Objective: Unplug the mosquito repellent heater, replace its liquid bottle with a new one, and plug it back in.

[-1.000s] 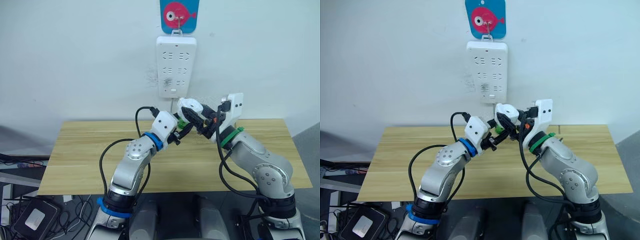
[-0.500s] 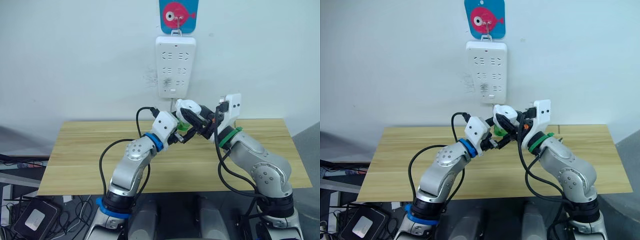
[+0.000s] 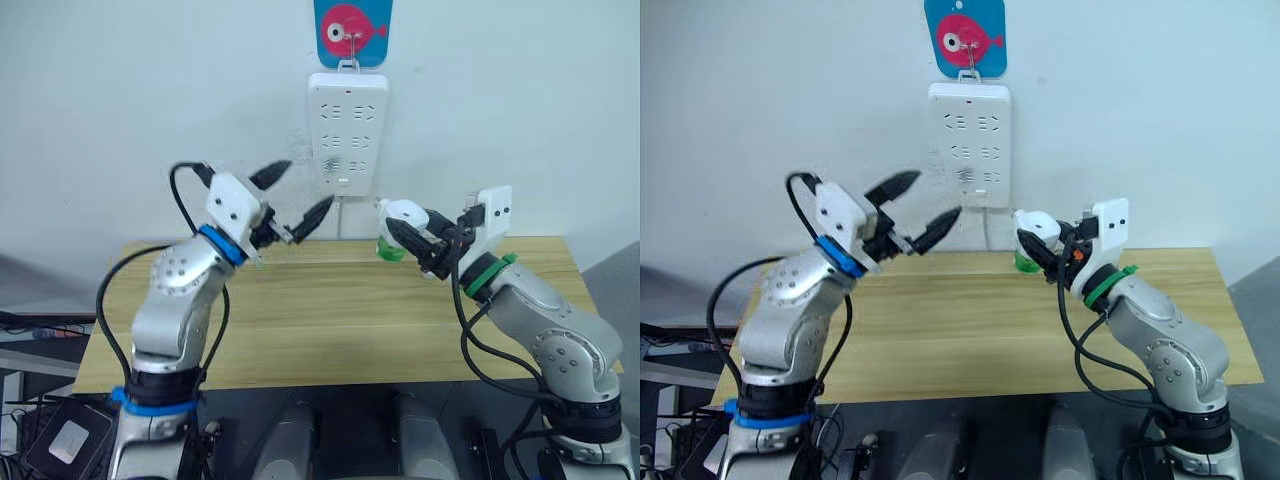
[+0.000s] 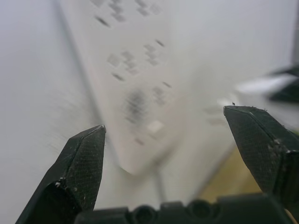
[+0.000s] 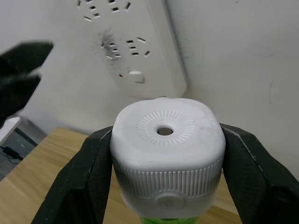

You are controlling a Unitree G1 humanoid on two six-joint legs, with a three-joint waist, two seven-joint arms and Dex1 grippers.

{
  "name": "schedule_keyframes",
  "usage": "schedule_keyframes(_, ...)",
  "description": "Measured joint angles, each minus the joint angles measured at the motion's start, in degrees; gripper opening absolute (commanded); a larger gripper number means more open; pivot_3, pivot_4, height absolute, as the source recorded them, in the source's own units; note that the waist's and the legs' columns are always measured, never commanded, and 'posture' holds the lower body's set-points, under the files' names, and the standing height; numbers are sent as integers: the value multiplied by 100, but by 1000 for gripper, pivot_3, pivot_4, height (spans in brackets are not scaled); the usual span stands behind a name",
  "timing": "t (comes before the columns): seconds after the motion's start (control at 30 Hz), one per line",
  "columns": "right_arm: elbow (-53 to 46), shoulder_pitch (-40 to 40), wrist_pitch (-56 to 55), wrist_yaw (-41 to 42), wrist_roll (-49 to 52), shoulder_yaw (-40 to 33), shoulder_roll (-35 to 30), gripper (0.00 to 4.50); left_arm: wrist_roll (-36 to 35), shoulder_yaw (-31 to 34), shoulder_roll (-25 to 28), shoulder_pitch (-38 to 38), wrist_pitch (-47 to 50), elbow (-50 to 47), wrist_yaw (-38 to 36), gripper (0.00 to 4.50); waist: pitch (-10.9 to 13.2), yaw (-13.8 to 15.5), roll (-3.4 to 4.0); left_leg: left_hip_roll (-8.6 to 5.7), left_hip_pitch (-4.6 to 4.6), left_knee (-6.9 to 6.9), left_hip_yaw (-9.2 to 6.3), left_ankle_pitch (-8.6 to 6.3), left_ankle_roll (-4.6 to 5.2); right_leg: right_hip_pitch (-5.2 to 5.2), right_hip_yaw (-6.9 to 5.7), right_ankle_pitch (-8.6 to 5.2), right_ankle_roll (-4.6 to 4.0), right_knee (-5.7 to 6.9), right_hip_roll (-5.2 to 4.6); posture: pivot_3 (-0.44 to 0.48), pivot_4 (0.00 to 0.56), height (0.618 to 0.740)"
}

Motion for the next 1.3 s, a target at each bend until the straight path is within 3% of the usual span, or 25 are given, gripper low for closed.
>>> schedule_keyframes(0.47,-18,-136,91,56,-34,-45,-99,2931,237,-328,-10,-1205,-834,2039,-531,4500,1,-32,0,-1,-1,-2,-3,0,0,-1,-3,0,0,-1,0,53,265,740)
schedule_keyframes(0.93,-89,-302,89,109,-18,-134,-104,2931,97,-570,-193,-1521,-945,3389,-1653,4500,1,-43,-1,-3,-4,-1,-5,0,0,0,-8,0,0,-1,0,39,257,740)
schedule_keyframes(1.3,-134,-918,220,73,-126,0,-171,2931,-589,-238,-380,-1801,-284,3613,-2013,1353,1,-95,-1,-3,-5,-3,-12,0,0,-2,-7,0,0,0,0,28,249,740)
